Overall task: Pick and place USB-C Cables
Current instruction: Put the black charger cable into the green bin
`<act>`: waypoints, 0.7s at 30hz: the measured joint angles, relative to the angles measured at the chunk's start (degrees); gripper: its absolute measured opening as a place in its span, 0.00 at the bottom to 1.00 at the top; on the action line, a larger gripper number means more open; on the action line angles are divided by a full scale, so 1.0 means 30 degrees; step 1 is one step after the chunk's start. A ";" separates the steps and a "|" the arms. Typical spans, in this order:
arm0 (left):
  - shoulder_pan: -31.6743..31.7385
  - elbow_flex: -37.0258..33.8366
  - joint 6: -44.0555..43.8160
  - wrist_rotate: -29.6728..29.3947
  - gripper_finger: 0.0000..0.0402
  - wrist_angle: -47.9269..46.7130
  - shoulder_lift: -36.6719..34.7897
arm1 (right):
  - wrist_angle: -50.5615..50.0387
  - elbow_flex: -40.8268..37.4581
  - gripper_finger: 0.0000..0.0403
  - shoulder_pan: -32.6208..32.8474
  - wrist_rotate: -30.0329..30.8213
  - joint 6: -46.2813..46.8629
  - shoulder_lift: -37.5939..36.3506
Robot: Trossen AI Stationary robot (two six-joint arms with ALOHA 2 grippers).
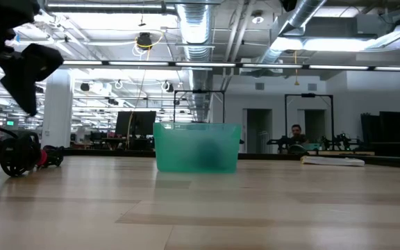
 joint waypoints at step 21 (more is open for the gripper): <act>0.2098 0.0000 0.3441 0.1426 0.58 0.1086 0.2994 | -0.0138 0.0000 0.56 0.0000 -0.0095 0.0005 0.0000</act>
